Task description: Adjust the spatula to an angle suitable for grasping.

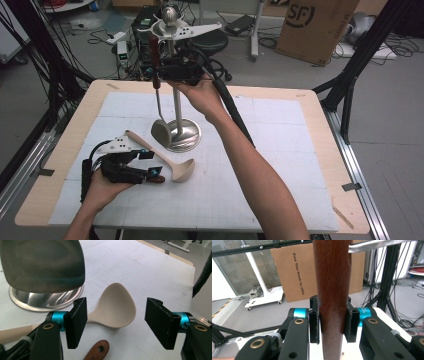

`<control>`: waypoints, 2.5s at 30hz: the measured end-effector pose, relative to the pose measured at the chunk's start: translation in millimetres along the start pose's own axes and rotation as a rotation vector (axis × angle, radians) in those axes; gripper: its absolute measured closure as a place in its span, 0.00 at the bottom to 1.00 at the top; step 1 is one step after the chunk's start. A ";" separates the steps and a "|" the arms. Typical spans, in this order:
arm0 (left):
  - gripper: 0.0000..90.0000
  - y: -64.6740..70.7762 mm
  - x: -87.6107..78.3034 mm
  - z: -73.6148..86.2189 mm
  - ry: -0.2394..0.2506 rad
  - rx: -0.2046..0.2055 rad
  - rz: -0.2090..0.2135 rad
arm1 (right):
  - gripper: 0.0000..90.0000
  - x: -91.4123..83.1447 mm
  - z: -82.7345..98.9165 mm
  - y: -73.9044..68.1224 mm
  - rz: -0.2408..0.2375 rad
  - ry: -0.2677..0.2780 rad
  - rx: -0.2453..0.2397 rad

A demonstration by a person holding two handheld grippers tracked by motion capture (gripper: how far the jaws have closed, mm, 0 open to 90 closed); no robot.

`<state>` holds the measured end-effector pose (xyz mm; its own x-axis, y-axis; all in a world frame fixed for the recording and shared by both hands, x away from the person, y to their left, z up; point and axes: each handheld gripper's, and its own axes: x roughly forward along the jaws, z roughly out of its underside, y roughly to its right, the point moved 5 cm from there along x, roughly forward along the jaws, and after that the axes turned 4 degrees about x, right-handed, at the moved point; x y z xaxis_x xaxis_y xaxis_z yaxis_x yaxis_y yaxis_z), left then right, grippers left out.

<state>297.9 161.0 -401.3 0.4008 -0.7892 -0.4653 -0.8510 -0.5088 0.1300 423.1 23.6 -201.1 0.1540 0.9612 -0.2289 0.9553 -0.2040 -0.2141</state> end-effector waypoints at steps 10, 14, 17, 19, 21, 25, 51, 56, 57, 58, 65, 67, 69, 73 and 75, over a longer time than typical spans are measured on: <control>0.39 0.1 -0.1 -0.1 0.001 0.000 0.002 | 0.79 -1.7 -0.9 0.7 0.006 0.015 0.005; 0.39 0.2 0.0 0.0 -0.001 0.001 0.002 | 0.80 -2.1 -1.3 0.6 0.013 0.017 0.002; 0.39 0.2 0.0 0.0 0.000 0.001 0.002 | 0.80 -1.5 -1.5 0.3 0.018 0.016 -0.004; 0.39 -0.2 -0.1 0.1 -0.004 0.004 0.003 | 0.80 -1.6 -1.8 0.4 0.022 0.018 -0.006; 0.39 -0.1 -0.1 0.2 -0.004 0.004 0.003 | 0.80 -1.8 -2.1 0.7 0.021 0.020 -0.005; 0.39 -0.1 0.1 0.0 -0.003 0.004 0.003 | 0.80 -3.1 -2.6 1.8 0.026 0.024 0.001; 0.39 1.3 0.6 0.1 0.000 0.002 0.007 | 0.78 -8.4 2.1 3.0 0.099 0.052 -0.013; 0.39 1.4 0.6 0.1 0.002 0.000 0.006 | 0.77 -10.4 3.6 3.4 0.102 0.053 -0.017; 0.39 1.2 0.5 0.1 0.002 0.002 0.004 | 0.77 -10.6 3.9 3.4 0.101 0.054 -0.017; 0.39 1.4 0.5 0.1 0.002 -0.001 0.005 | 0.76 -10.9 4.2 3.4 0.103 0.052 -0.015; 0.38 1.2 0.6 0.2 0.001 0.000 0.004 | 0.75 -12.5 8.1 3.2 0.100 0.056 -0.013; 0.38 1.2 0.4 0.1 0.001 0.001 0.003 | 0.75 -12.9 8.3 3.2 0.099 0.057 -0.013; 0.38 0.9 0.0 0.0 0.001 0.002 0.003 | 0.74 -13.9 8.9 3.7 0.101 0.063 -0.008; 0.38 1.1 0.5 0.1 0.002 0.000 0.003 | 0.73 -16.4 11.0 5.5 0.098 0.071 0.003; 0.38 0.9 0.4 0.1 0.002 0.000 0.002 | 0.73 -17.8 12.3 6.4 0.099 0.074 0.007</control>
<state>297.2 160.2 -401.4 0.3993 -0.7910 -0.4635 -0.8521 -0.5068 0.1308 423.4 2.9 -210.1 0.2662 0.9472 -0.1788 0.9327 -0.3000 -0.2004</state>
